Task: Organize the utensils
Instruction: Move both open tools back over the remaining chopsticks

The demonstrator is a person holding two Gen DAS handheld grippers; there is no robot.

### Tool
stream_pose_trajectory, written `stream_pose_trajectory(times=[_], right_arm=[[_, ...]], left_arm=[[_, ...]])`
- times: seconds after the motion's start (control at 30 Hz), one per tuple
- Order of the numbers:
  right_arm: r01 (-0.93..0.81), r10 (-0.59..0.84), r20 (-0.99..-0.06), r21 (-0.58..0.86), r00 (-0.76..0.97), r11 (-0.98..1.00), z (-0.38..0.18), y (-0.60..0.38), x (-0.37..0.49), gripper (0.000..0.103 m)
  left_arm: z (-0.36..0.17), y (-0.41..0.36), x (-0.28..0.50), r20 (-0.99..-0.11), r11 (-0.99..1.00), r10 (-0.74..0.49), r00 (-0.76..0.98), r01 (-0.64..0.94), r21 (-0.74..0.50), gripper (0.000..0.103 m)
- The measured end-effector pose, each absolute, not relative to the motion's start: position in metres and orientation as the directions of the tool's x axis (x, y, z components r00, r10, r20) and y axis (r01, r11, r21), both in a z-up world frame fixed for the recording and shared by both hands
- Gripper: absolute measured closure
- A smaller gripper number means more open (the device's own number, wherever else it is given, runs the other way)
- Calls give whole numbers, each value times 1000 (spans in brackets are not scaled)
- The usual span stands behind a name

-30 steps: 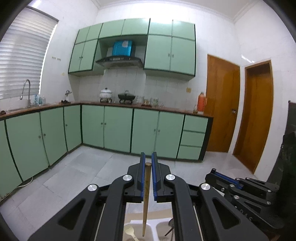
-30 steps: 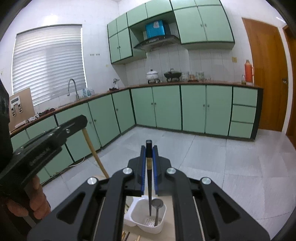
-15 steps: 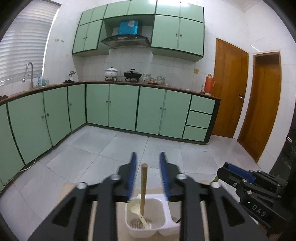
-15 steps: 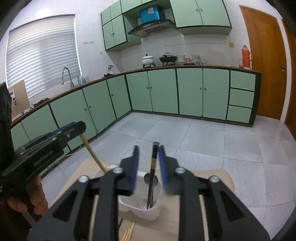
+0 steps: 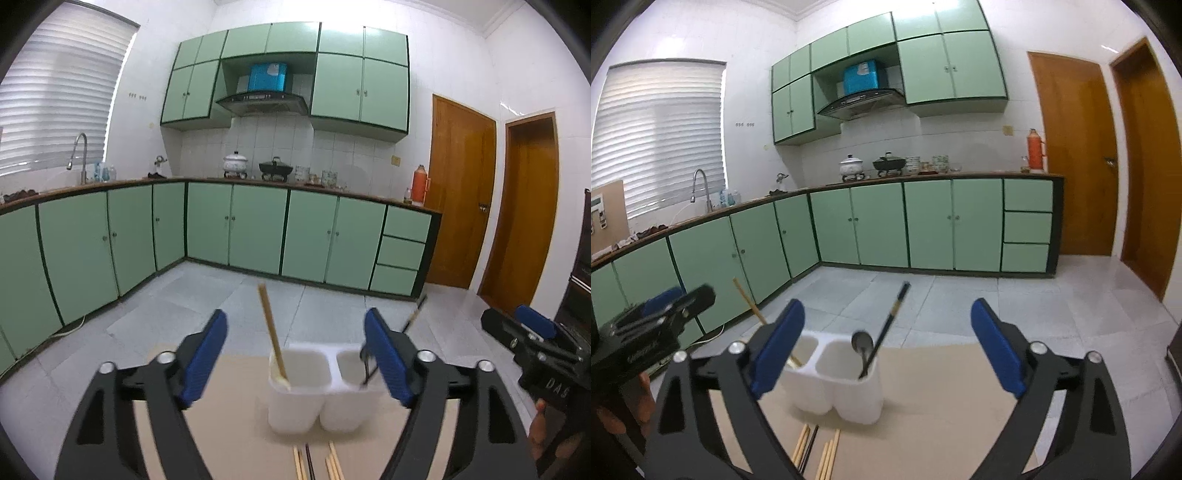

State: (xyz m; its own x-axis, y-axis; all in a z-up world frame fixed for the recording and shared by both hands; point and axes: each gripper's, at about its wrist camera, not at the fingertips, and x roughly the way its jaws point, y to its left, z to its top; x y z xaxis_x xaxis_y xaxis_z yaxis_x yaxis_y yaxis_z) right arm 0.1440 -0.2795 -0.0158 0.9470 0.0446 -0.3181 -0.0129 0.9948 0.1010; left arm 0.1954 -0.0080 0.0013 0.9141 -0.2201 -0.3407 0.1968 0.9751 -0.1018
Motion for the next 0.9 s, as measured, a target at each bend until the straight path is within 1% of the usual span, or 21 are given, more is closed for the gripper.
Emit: stream_pose_trajectory(times=[0.2,0.43,0.7,0.9], right_arm=[[15,28,-393,105,919,994,-47,-282,110,8],[17,40,-495,109,868,994,-89,-273,81,8],[8,49,-548,102,835,995,-124,-253,44,8],[-30,64,-587,67,807,997,-145,-239,24,9]], left_arm=[[-28,-3,153,-400,981,-193,896,180,-68,11],[-73,4,118,-521,983,-183,834,163,-84,10],[-113,15,82,-576,989,-137,806,144,-35,10],[-130,15,66,-615,988,-135,777,153,-22,12]])
